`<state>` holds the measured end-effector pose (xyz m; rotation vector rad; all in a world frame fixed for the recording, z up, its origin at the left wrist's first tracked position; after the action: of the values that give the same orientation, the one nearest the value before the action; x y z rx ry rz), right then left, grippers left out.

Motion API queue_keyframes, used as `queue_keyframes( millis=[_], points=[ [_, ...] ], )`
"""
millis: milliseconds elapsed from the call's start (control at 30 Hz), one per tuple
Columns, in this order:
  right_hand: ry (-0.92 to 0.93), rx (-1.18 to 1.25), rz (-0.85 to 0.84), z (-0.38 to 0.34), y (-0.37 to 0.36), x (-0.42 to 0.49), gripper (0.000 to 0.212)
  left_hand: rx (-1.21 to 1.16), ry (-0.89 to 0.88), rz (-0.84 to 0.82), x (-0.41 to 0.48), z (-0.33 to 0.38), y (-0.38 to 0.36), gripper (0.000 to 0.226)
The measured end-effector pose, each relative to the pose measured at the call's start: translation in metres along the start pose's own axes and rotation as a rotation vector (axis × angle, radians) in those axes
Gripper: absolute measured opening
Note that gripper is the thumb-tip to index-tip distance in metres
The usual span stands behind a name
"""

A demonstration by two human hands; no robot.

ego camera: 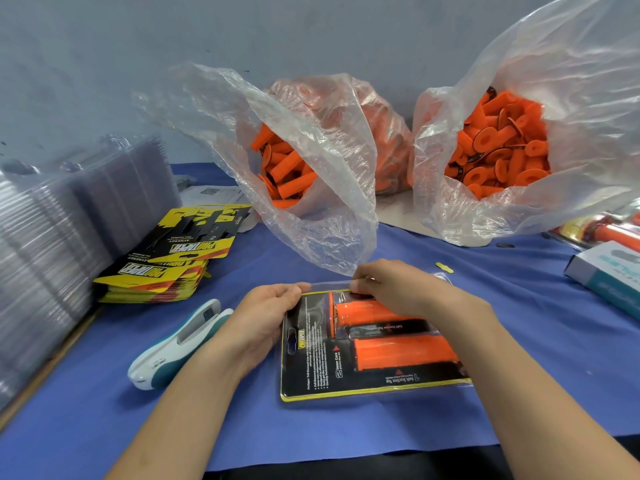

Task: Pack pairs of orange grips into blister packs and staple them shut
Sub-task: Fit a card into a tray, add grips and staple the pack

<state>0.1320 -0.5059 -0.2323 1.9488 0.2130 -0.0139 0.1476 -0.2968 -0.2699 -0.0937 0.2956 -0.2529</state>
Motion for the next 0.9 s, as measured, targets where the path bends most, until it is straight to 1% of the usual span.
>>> queue_keyframes(
  millis=[100, 167, 267, 333, 400, 467, 567, 633, 667, 733, 833, 900],
  points=[
    [0.011, 0.007, 0.020, -0.001, -0.002, -0.001, 0.016, -0.005, 0.021, -0.006, -0.002, 0.001, 0.000, 0.020],
    [0.011, 0.004, 0.024, -0.001, -0.004, -0.001, 0.015, 0.022, 0.052, -0.044, -0.005, 0.000, 0.000, 0.022],
    [-0.019, -0.021, 0.068, 0.003, -0.004, 0.000, 0.017, 0.134, 0.125, -0.142, -0.013, -0.004, 0.003, 0.032],
    [-0.048, -0.021, 0.116, 0.009, -0.002, 0.000, 0.018, 0.212, 0.147, -0.201, -0.020, -0.007, 0.003, 0.033],
    [-0.059, -0.010, 0.152, 0.012, 0.000, 0.000, 0.019, 0.290, 0.124, -0.212, -0.026, -0.008, 0.001, 0.030],
    [-0.051, -0.009, 0.167, 0.012, -0.001, -0.001, 0.019, 0.333, 0.084, -0.180, -0.029, -0.009, -0.001, 0.032],
    [-0.043, -0.012, 0.193, 0.010, -0.002, -0.002, 0.020, 0.320, 0.062, -0.143, -0.031, -0.009, -0.001, 0.034],
    [-0.044, -0.014, 0.205, 0.010, -0.001, -0.003, 0.022, 0.280, 0.056, -0.124, -0.032, -0.008, -0.001, 0.030],
    [-0.049, -0.018, 0.212, 0.010, 0.000, -0.003, 0.022, 0.260, 0.039, -0.088, -0.033, -0.007, -0.001, 0.027],
    [-0.066, -0.015, 0.224, 0.011, 0.001, -0.004, 0.022, 0.238, -0.026, 0.011, -0.032, -0.007, 0.000, 0.023],
    [-0.088, 0.016, 0.240, 0.013, 0.003, -0.004, 0.023, 0.355, -0.177, 0.130, -0.032, -0.008, 0.001, 0.020],
    [-0.089, 0.023, 0.245, 0.013, 0.003, -0.004, 0.024, 0.390, -0.234, 0.180, -0.031, -0.008, 0.003, 0.019]
  ],
)
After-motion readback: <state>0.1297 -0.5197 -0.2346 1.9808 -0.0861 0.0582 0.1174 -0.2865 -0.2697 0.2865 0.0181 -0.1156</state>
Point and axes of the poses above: each hand's wrist, its own x-axis towards the middle knuckle, its own y-axis out of the back of the hand, z = x × y, the point moved 1 cm from there along x, towards the middle knuckle
